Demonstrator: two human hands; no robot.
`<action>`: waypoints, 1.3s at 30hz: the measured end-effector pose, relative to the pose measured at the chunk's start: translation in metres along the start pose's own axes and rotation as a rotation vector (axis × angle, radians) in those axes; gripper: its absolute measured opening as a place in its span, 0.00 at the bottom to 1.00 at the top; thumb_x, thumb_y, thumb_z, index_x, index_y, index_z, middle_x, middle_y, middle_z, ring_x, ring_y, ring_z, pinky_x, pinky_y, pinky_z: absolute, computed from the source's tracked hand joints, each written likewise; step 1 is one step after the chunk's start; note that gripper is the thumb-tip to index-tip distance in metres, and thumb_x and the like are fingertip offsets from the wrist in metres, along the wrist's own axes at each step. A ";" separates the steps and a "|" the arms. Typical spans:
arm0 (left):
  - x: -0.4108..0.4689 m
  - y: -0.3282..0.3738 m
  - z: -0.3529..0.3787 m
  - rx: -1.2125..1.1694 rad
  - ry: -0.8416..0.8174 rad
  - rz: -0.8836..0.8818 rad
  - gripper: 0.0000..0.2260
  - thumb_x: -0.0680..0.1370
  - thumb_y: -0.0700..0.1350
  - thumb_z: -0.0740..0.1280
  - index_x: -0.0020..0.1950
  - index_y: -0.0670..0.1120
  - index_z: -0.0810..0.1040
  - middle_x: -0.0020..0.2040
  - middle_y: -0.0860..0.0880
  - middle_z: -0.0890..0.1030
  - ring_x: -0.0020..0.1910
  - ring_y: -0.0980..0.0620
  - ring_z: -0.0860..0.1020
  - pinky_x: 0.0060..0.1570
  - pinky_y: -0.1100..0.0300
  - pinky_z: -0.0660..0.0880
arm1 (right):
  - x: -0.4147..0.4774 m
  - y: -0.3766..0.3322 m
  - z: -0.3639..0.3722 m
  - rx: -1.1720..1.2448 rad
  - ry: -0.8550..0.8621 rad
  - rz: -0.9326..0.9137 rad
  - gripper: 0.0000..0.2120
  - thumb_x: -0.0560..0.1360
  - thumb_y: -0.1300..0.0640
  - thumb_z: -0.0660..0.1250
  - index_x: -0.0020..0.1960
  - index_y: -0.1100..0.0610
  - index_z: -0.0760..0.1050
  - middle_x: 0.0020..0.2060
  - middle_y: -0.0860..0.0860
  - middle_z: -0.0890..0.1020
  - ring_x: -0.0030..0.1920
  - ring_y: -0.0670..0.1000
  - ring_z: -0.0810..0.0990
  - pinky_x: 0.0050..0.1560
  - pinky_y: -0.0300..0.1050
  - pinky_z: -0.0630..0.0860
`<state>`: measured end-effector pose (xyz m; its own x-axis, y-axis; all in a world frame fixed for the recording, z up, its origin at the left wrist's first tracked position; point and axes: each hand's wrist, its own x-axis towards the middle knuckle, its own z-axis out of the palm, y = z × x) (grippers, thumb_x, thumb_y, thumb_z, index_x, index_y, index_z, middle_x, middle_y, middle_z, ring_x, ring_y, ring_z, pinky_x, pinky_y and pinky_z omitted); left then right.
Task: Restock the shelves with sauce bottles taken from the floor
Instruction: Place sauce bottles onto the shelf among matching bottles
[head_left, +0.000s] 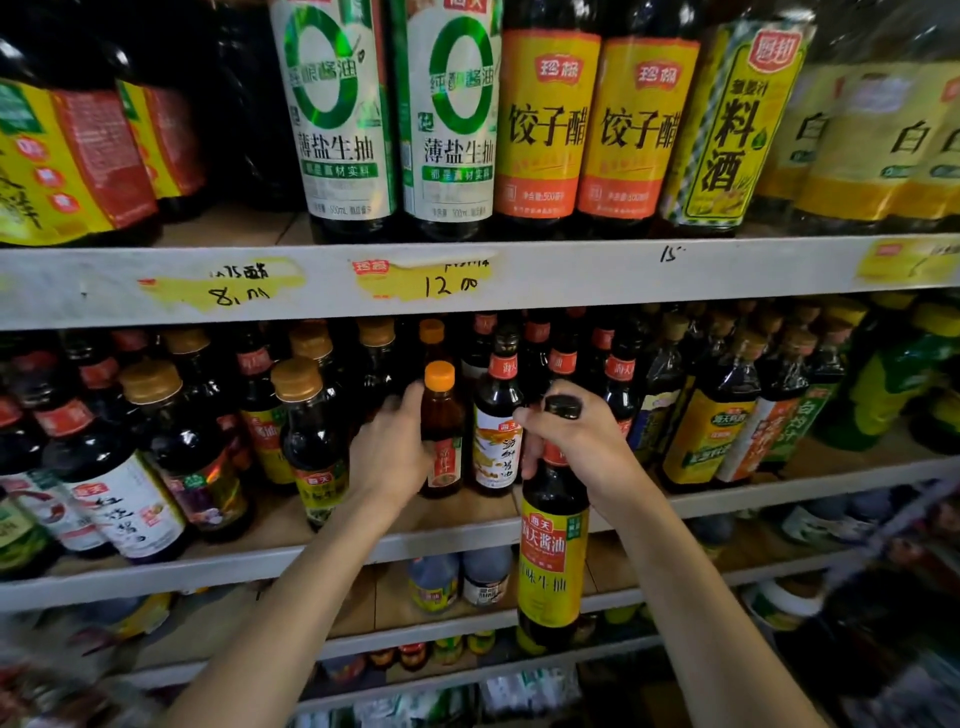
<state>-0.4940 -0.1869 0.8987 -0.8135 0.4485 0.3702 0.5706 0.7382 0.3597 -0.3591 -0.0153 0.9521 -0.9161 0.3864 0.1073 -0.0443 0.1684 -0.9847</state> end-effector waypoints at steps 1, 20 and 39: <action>0.003 0.001 -0.003 -0.005 -0.016 -0.004 0.28 0.71 0.42 0.73 0.68 0.50 0.65 0.54 0.44 0.79 0.48 0.40 0.81 0.41 0.48 0.79 | 0.001 -0.001 0.000 0.003 -0.009 -0.005 0.11 0.74 0.55 0.71 0.41 0.59 0.72 0.29 0.67 0.78 0.30 0.58 0.81 0.43 0.45 0.78; 0.025 0.016 0.013 -0.244 -0.018 -0.076 0.27 0.74 0.31 0.67 0.71 0.47 0.66 0.56 0.42 0.81 0.53 0.46 0.83 0.52 0.50 0.80 | 0.001 -0.004 -0.007 0.103 -0.154 -0.050 0.11 0.75 0.61 0.70 0.38 0.53 0.71 0.25 0.60 0.78 0.28 0.57 0.80 0.38 0.38 0.78; -0.034 0.052 0.000 -0.505 0.046 0.031 0.12 0.78 0.55 0.63 0.49 0.49 0.81 0.44 0.49 0.84 0.42 0.49 0.82 0.42 0.49 0.78 | 0.009 -0.013 -0.033 0.424 -0.307 -0.078 0.09 0.71 0.66 0.66 0.37 0.57 0.69 0.25 0.55 0.74 0.25 0.55 0.77 0.37 0.47 0.75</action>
<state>-0.4364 -0.1639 0.9053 -0.7958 0.4357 0.4205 0.5869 0.3839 0.7129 -0.3541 0.0158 0.9701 -0.9754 0.0936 0.1998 -0.2160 -0.2200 -0.9513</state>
